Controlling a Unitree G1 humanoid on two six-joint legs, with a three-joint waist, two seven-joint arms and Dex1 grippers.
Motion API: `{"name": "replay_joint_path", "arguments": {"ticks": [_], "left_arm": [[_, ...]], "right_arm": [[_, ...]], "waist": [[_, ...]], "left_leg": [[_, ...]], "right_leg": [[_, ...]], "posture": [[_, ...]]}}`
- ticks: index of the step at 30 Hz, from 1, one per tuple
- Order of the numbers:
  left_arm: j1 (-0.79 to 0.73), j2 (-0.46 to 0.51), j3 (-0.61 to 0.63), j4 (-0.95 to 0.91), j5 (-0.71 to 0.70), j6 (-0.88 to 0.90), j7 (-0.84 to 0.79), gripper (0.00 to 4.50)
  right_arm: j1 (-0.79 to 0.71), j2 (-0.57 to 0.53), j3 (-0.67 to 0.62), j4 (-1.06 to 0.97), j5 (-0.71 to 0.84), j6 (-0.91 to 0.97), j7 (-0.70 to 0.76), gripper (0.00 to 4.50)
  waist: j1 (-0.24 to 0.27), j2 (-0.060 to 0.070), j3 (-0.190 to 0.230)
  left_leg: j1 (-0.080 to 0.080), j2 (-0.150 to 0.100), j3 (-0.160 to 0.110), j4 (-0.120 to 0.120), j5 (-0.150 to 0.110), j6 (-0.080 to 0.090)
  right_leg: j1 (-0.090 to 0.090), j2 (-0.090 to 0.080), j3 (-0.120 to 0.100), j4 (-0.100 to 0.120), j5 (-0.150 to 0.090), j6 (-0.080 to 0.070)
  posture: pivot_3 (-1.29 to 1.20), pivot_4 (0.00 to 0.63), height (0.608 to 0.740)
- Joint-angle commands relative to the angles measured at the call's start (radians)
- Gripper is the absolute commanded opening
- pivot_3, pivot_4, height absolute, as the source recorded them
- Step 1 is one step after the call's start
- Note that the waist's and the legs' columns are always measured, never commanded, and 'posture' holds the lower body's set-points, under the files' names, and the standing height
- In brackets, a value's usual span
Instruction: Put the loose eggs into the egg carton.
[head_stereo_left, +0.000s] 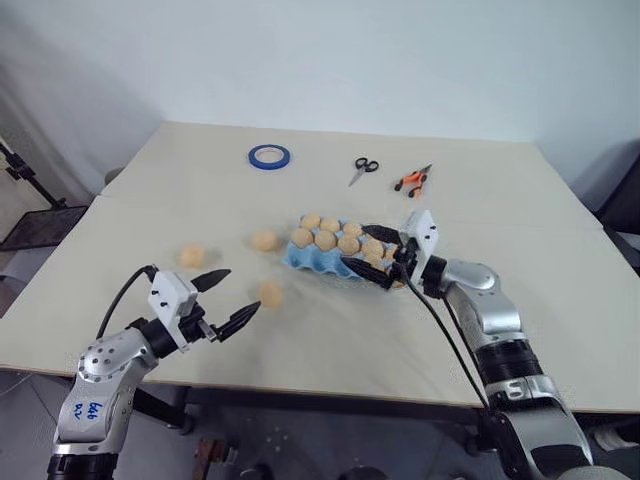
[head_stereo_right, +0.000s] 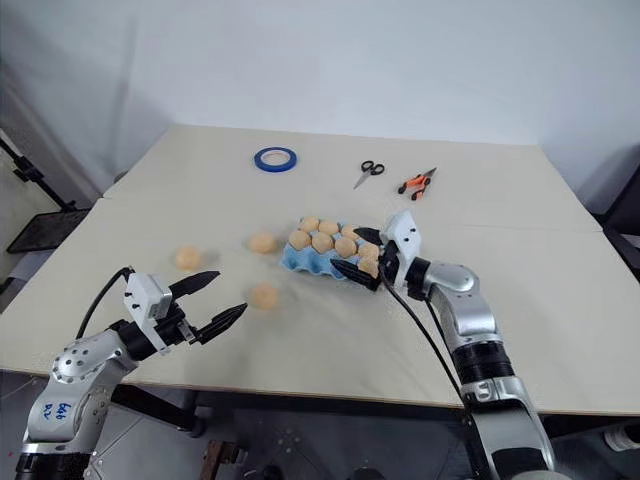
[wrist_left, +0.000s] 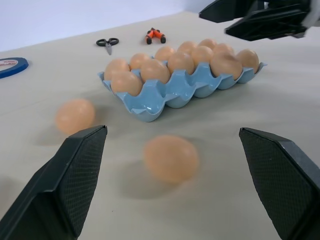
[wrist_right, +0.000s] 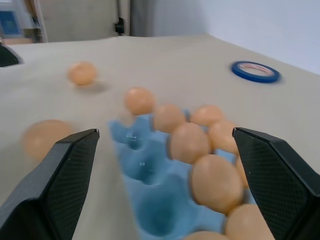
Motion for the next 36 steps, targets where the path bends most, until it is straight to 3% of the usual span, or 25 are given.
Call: {"name": "replay_joint_path", "arguments": {"ticks": [1,9,12,17,26,32,36], "left_arm": [[0.024,0.033,0.051,-0.023,-0.021,0.0,-0.005,4.5],[0.148,0.088,0.161,0.018,-0.036,-0.007,-0.032,4.5],[0.198,0.102,0.205,0.048,-0.027,-0.015,-0.034,4.5],[0.21,0.102,0.182,0.031,-0.033,-0.004,-0.046,4.5],[-0.026,0.054,-0.008,0.092,-0.007,0.058,-0.04,4.5],[-0.229,-0.04,-0.141,0.284,0.085,0.015,-0.014,4.5],[-0.289,-0.08,-0.188,0.392,0.148,-0.013,0.012,4.5]], "right_arm": [[0.081,-0.085,-0.057,-0.144,0.069,0.019,0.082,4.47],[0.387,-0.203,-0.153,-0.34,0.153,-0.069,0.214,4.47],[0.519,-0.197,-0.225,-0.375,0.207,-0.094,0.227,4.47],[0.62,-0.185,-0.222,-0.459,0.237,-0.056,0.201,4.47],[0.654,-0.18,-0.184,-0.51,0.235,-0.082,0.206,4.47],[0.634,-0.121,-0.154,-0.518,0.248,-0.09,0.175,4.47],[0.63,-0.084,-0.135,-0.503,0.222,-0.124,0.151,4.47]], "waist": [[0.004,0.0,0.0],[0.0,0.0,0.0],[0.003,0.0,0.0],[0.001,0.0,0.0],[0.011,0.0,0.0],[0.008,0.0,0.0],[0.003,0.0,0.0]], "left_leg": [[0.0,0.0,-0.001,0.0,-0.001,0.0],[0.0,0.0,-0.001,-0.001,-0.004,-0.002],[0.001,0.001,-0.003,-0.002,-0.006,0.001],[0.001,0.0,-0.003,-0.001,-0.009,0.0],[0.001,-0.001,-0.004,-0.001,-0.009,0.0],[0.001,0.0,-0.004,0.001,-0.004,0.001],[0.001,0.0,-0.004,0.003,-0.003,0.0]], "right_leg": [[0.001,0.0,0.0,-0.001,0.0,0.0],[0.002,0.0,0.007,-0.003,-0.002,-0.003],[0.003,0.0,0.007,-0.004,-0.002,-0.004],[0.004,-0.001,0.007,-0.004,-0.002,-0.004],[0.006,-0.003,0.004,-0.005,-0.002,-0.005],[0.005,0.001,0.005,-0.004,-0.002,-0.004],[0.004,0.002,0.007,-0.002,-0.003,-0.002]], "posture": [[0.0,0.15,0.74],[0.0,0.15,0.74],[0.0,0.15,0.74],[0.0,0.15,0.74],[0.0,0.15,0.74],[0.0,0.15,0.74],[0.0,0.15,0.74]]}}
